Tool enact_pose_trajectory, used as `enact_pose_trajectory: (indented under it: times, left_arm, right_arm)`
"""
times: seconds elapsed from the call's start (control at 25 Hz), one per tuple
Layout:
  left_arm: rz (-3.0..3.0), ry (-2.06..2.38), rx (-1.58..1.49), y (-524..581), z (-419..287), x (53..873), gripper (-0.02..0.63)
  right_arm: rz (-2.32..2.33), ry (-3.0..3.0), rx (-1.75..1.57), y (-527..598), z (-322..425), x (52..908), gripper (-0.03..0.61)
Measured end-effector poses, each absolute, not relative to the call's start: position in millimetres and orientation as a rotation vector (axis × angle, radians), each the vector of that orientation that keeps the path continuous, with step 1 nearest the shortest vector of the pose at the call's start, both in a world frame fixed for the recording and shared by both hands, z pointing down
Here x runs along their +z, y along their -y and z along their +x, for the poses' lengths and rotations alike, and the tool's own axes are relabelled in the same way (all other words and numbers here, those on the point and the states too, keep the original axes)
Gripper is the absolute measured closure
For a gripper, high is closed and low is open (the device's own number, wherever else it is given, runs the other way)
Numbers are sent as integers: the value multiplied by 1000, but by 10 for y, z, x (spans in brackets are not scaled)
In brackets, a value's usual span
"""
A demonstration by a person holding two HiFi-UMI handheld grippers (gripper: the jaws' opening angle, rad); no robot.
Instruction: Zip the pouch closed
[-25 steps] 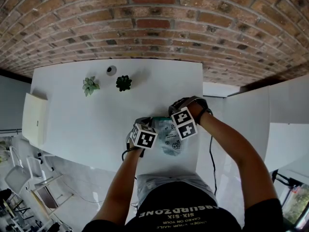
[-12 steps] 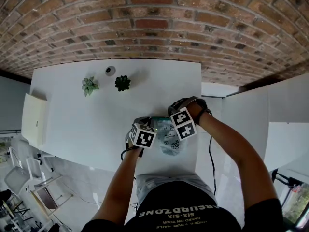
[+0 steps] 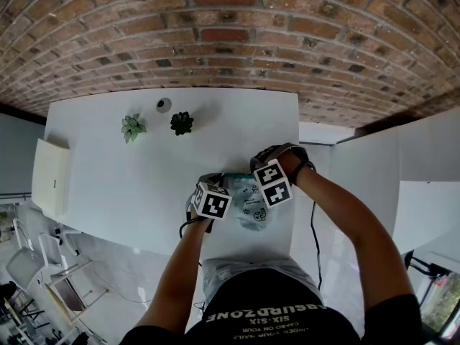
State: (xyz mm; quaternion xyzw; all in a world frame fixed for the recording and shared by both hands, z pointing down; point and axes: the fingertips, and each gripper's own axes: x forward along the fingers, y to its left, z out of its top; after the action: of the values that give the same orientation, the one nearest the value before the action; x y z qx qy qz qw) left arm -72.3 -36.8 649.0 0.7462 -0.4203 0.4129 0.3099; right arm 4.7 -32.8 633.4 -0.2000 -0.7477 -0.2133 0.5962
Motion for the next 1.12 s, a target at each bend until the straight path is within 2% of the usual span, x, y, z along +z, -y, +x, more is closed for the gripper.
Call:
enact_pose_trajectory:
  times: [1.12]
  left_arm:
    - [1969, 1117, 1090, 373, -719, 6494, 589]
  right_arm:
    - [-450, 1770, -418, 318, 117, 6313, 580]
